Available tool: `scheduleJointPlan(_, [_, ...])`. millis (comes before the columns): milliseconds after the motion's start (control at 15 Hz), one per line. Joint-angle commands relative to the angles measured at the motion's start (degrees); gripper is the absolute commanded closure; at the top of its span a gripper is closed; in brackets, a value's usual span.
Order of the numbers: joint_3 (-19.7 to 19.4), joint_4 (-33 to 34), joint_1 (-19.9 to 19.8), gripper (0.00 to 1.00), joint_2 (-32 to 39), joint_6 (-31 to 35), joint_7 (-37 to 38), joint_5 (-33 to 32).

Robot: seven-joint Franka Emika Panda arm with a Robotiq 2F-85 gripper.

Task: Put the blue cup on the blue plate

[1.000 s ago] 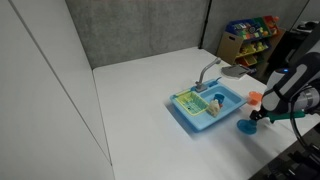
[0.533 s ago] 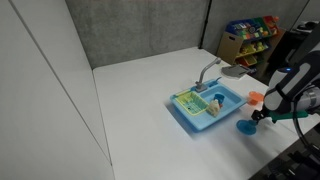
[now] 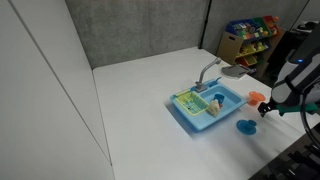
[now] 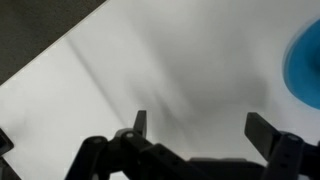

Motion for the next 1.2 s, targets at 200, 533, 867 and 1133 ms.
scheduleJointPlan(200, [-6.7, -6.7, 7.3, 0.0, -9.8, -1.9, 1.7, -6.5])
scheduleJointPlan(533, [-12.2, -8.3, 12.4, 0.0, -17.8, -11.0, 5.1, -14.4])
scheduleJointPlan(867, [-7.9, -7.6, 8.1, 0.0, -28.7, -24.3, 8.7, -21.7])
scheduleJointPlan(1133, [1.2, -7.0, 0.3, 0.0, -36.3, -33.5, 5.6, -18.5])
